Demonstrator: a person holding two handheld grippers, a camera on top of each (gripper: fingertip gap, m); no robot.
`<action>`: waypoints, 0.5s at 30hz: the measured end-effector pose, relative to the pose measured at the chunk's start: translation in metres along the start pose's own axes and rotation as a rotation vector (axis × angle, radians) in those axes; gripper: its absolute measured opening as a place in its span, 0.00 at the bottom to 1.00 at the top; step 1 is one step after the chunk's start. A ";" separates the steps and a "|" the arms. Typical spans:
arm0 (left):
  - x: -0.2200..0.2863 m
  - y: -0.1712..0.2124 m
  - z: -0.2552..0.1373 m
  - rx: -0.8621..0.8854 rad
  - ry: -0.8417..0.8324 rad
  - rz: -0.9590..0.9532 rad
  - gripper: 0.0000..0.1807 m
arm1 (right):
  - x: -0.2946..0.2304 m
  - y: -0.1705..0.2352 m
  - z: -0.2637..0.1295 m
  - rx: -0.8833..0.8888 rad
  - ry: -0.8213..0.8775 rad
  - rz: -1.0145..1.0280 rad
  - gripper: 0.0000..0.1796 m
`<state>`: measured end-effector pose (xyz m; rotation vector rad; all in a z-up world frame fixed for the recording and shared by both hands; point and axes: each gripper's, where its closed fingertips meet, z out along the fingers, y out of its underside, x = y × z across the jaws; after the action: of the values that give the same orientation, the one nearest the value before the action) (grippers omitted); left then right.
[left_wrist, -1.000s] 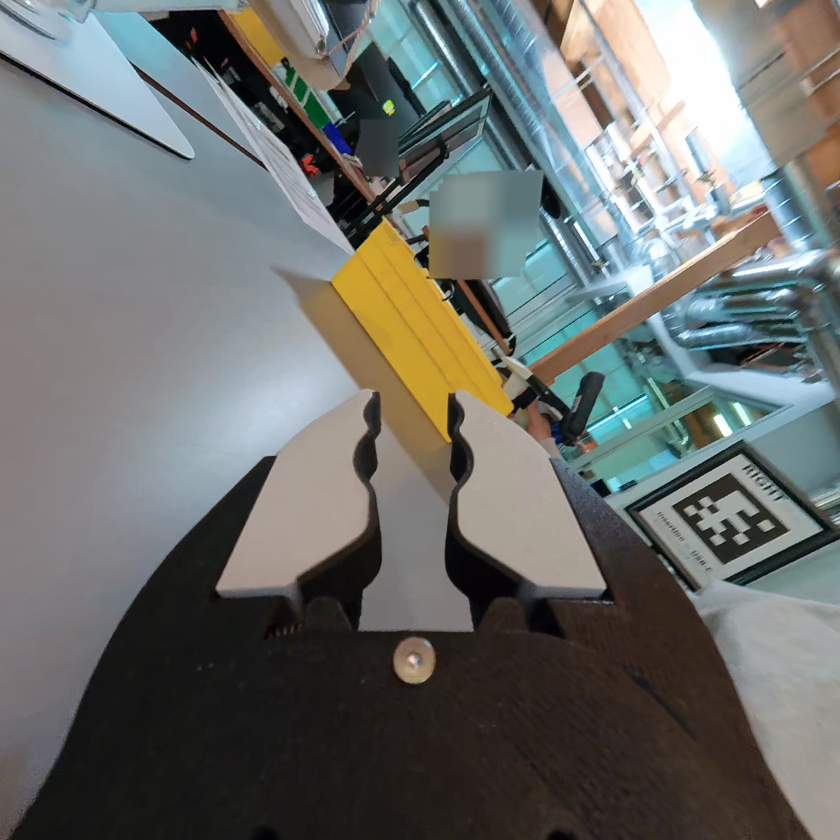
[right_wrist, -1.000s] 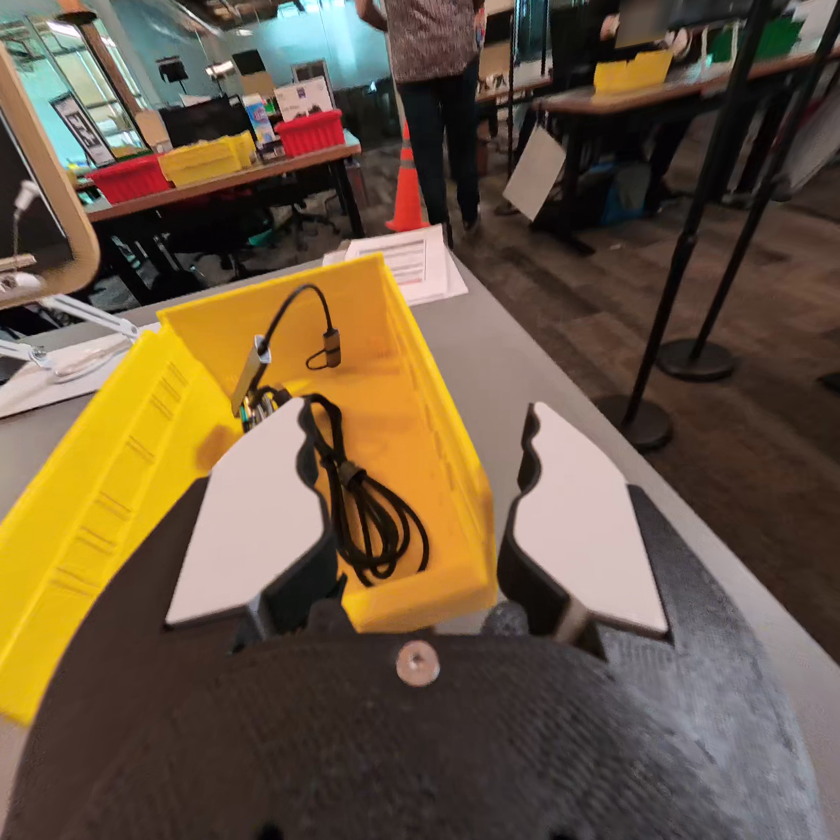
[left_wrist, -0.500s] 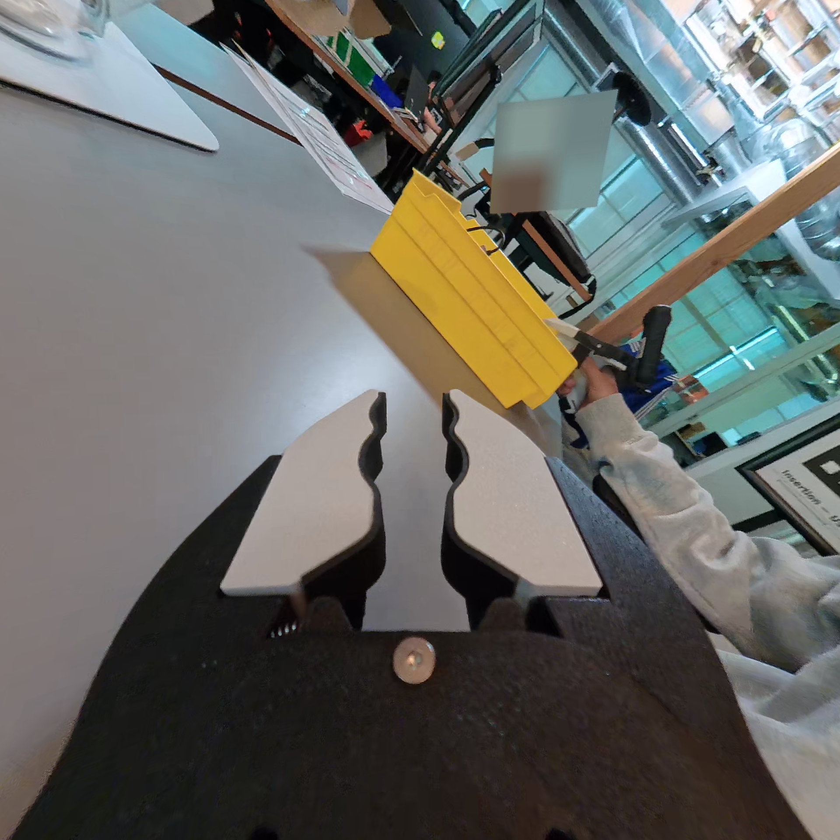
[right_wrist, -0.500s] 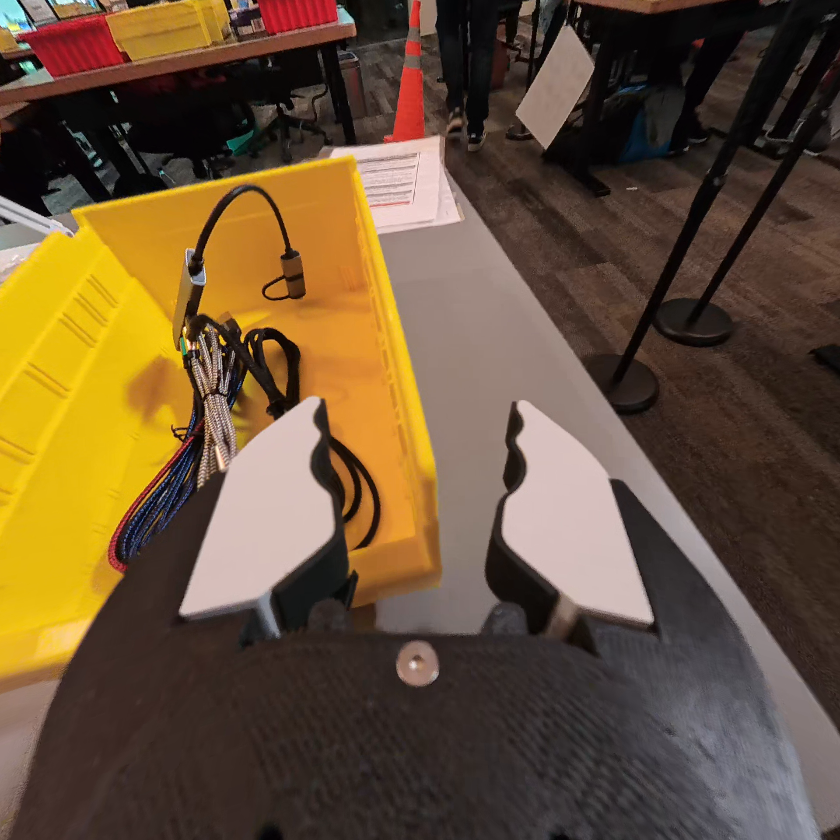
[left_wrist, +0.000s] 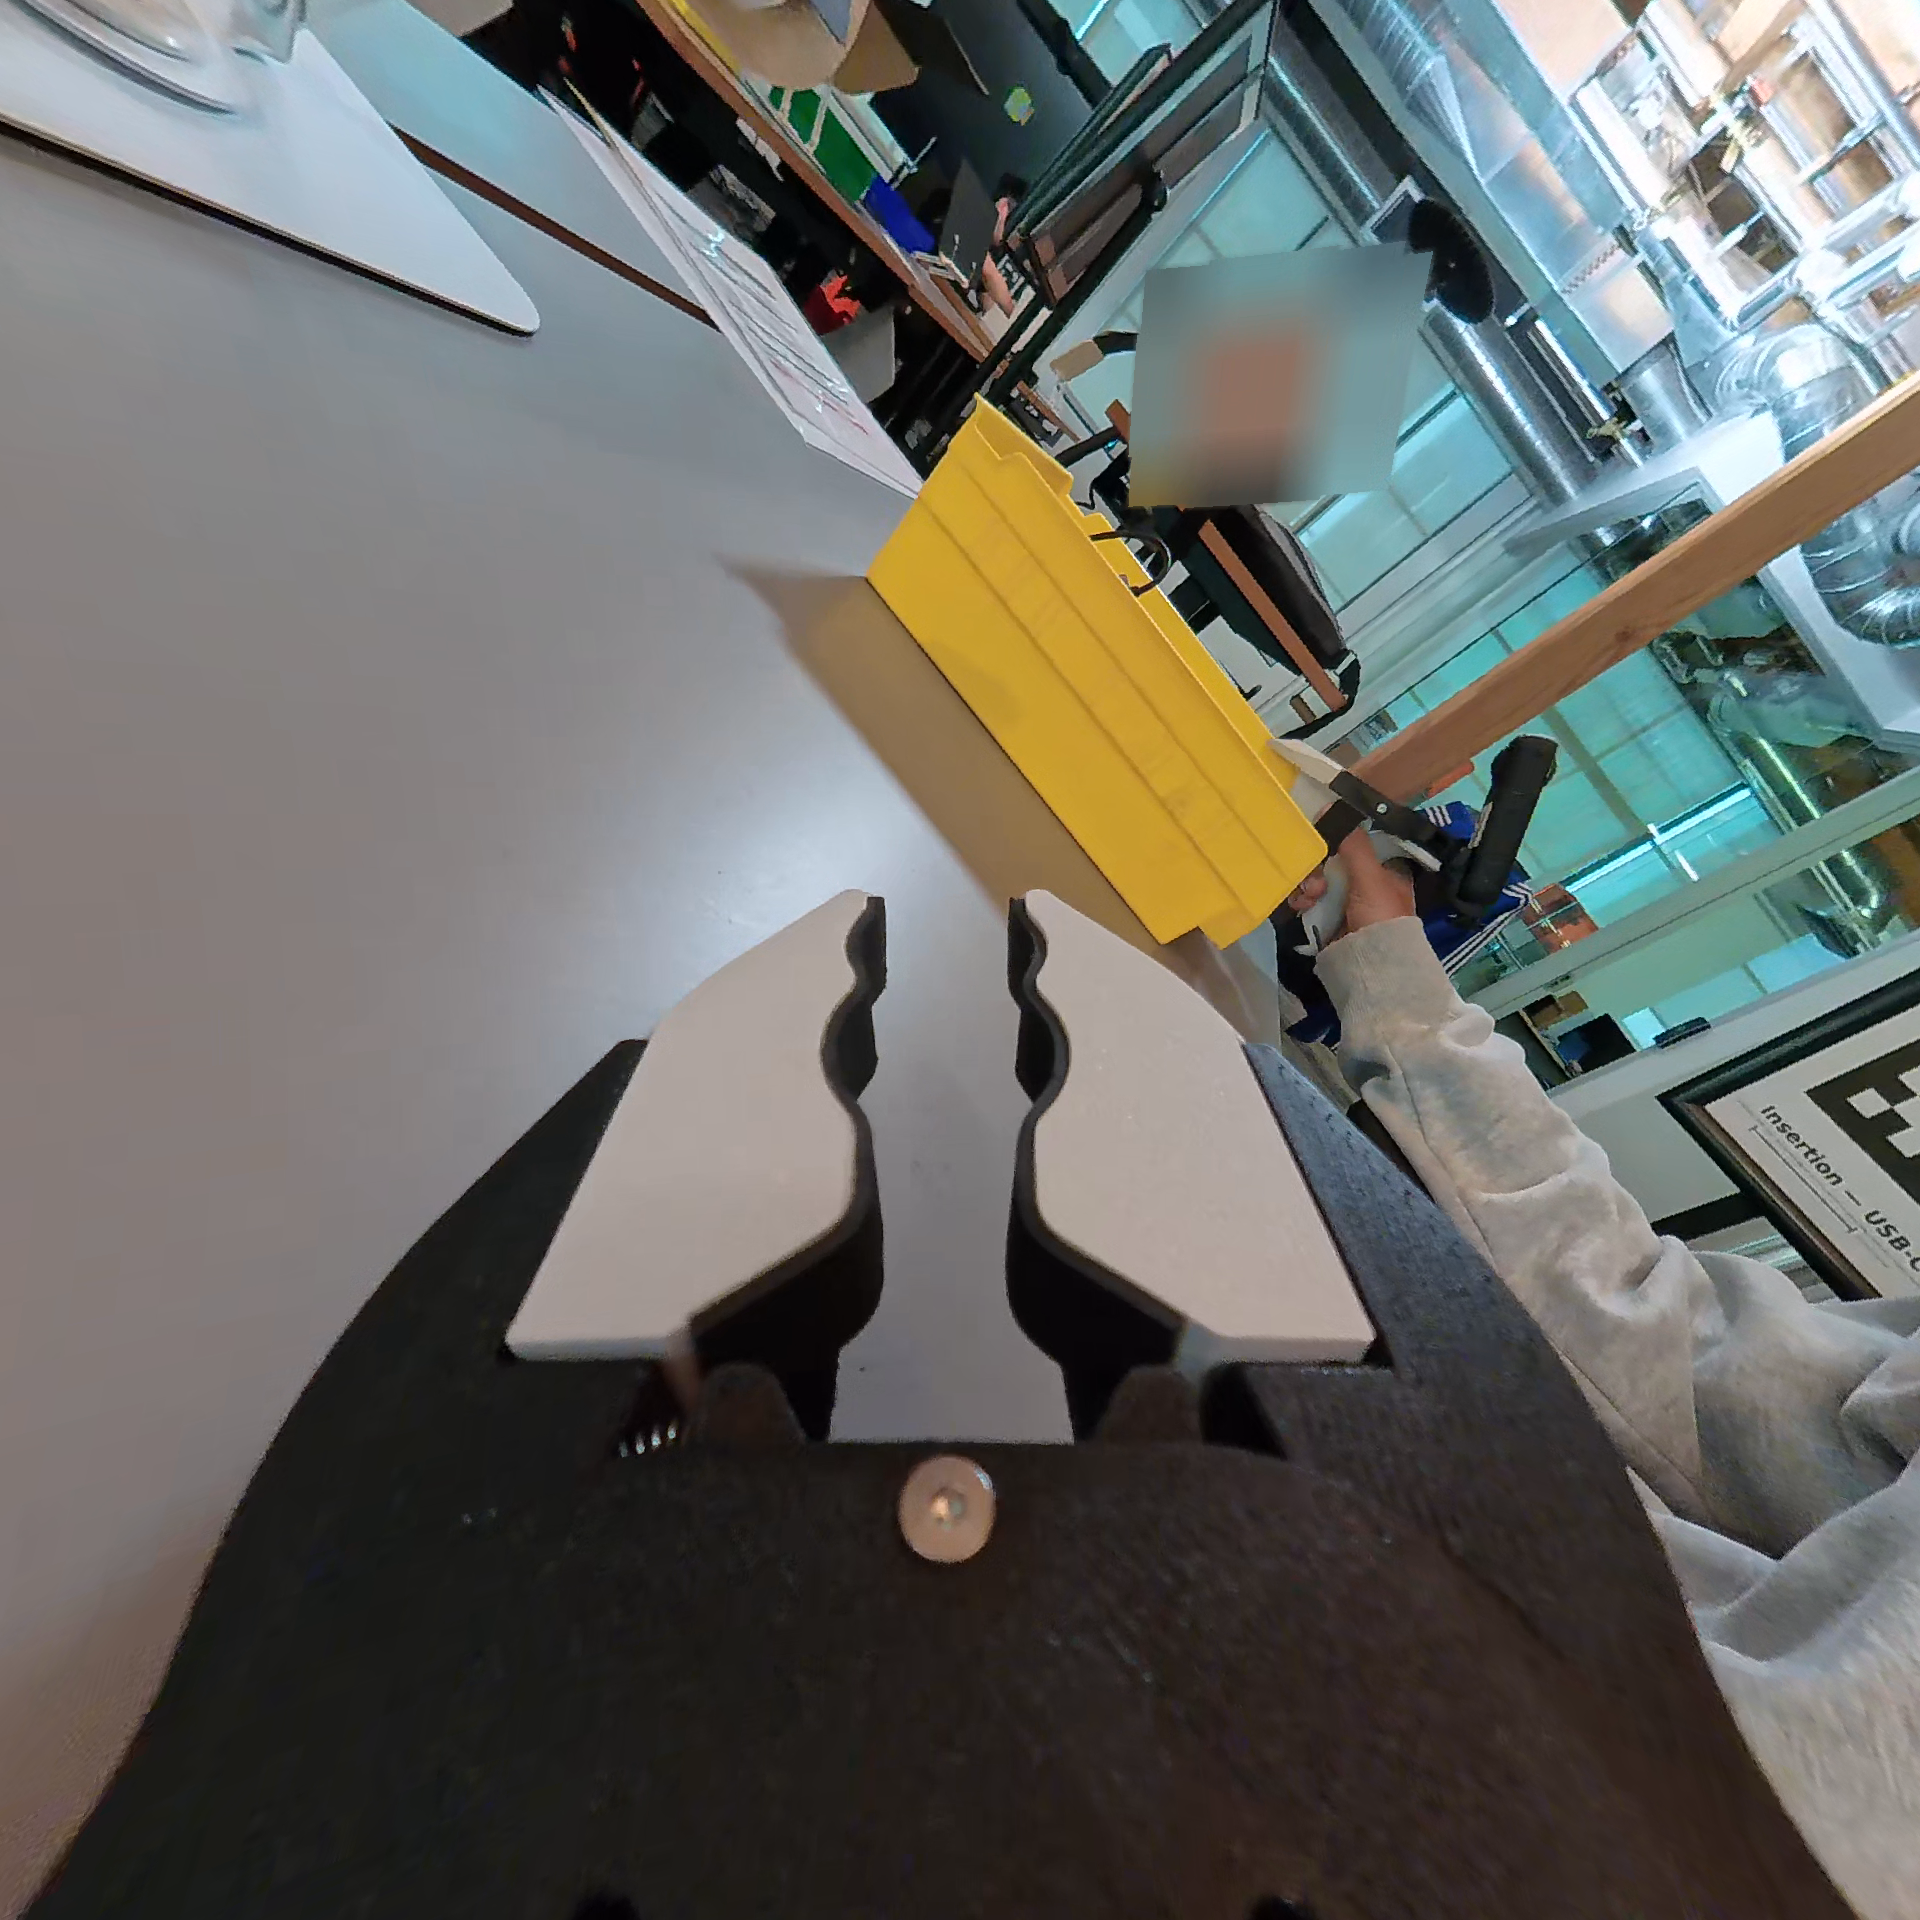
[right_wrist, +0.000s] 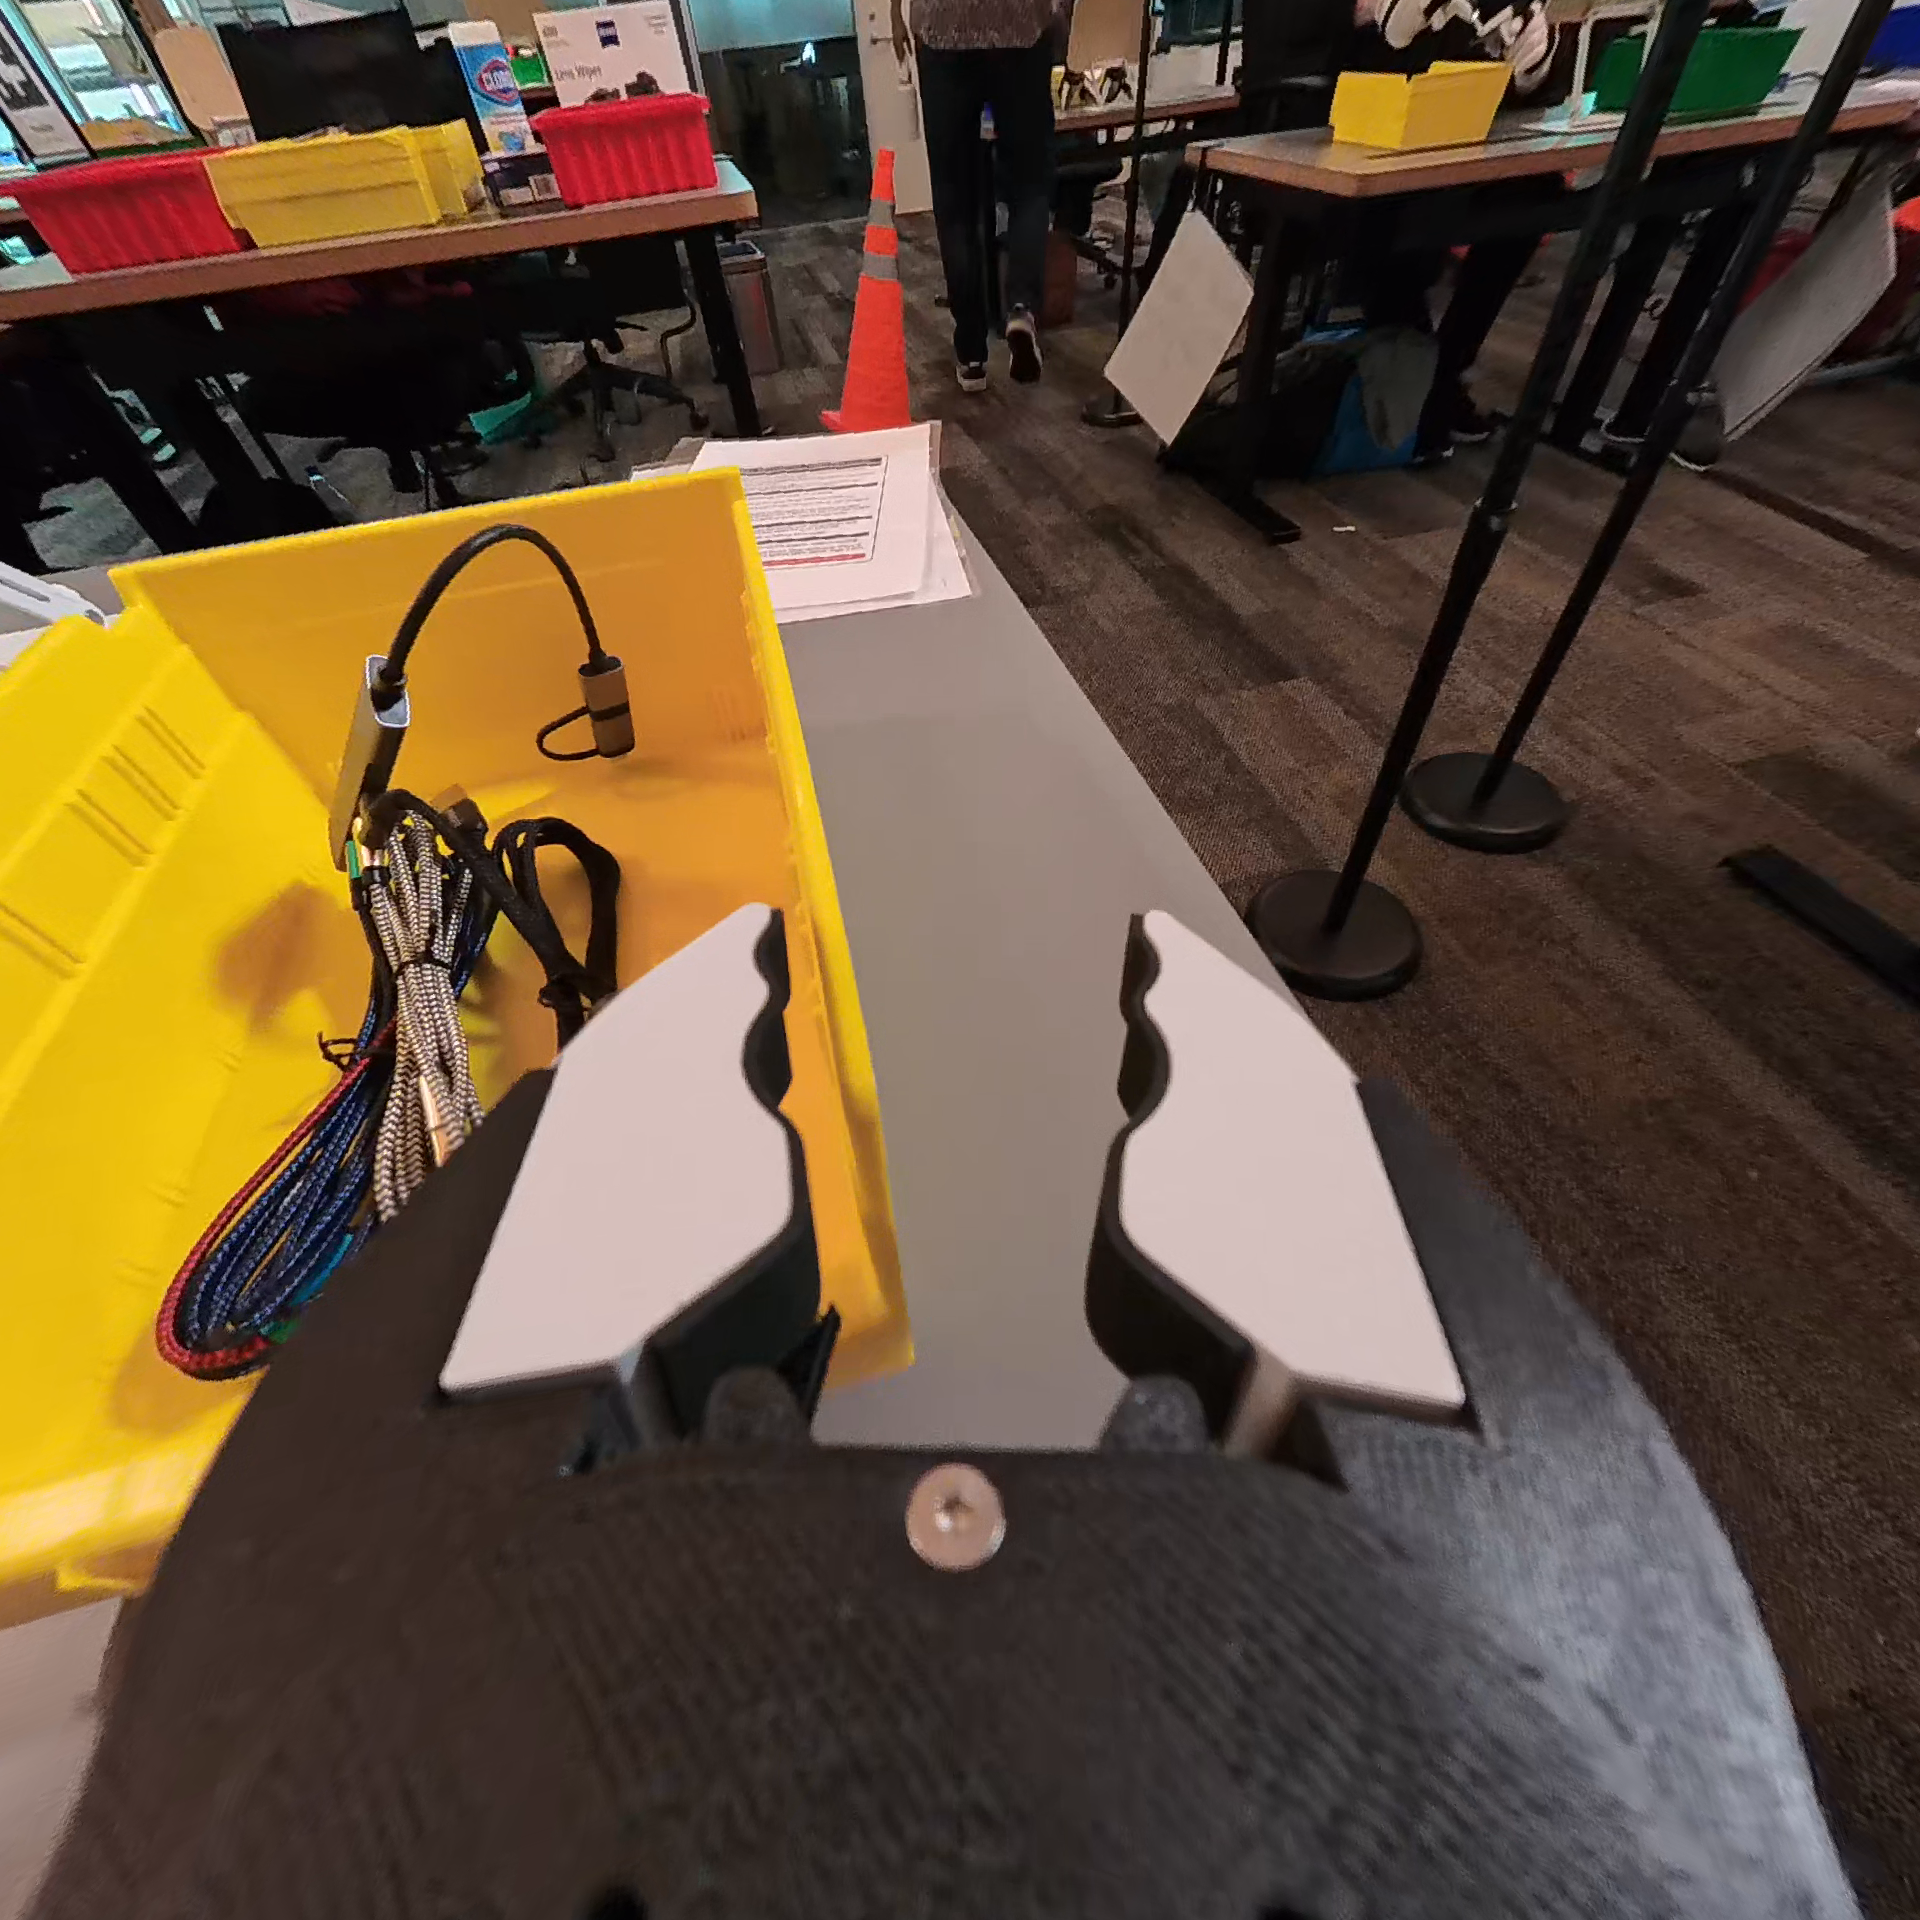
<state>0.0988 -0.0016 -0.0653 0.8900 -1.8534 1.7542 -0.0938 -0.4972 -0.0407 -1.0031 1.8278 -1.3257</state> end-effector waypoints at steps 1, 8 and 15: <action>0.000 0.000 0.000 -0.002 0.000 0.002 0.13 | 0.000 0.001 0.000 -0.003 -0.002 0.002 0.35; -0.001 0.002 0.002 -0.011 -0.005 -0.001 0.13 | -0.002 0.002 0.001 -0.010 -0.020 0.010 0.34; -0.002 0.003 -0.001 -0.013 -0.031 0.019 0.13 | -0.006 0.006 0.003 -0.028 -0.051 0.029 0.36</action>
<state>0.0979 -0.0009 -0.0685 0.9019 -1.8970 1.7470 -0.0892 -0.4924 -0.0467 -1.0119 1.8206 -1.2495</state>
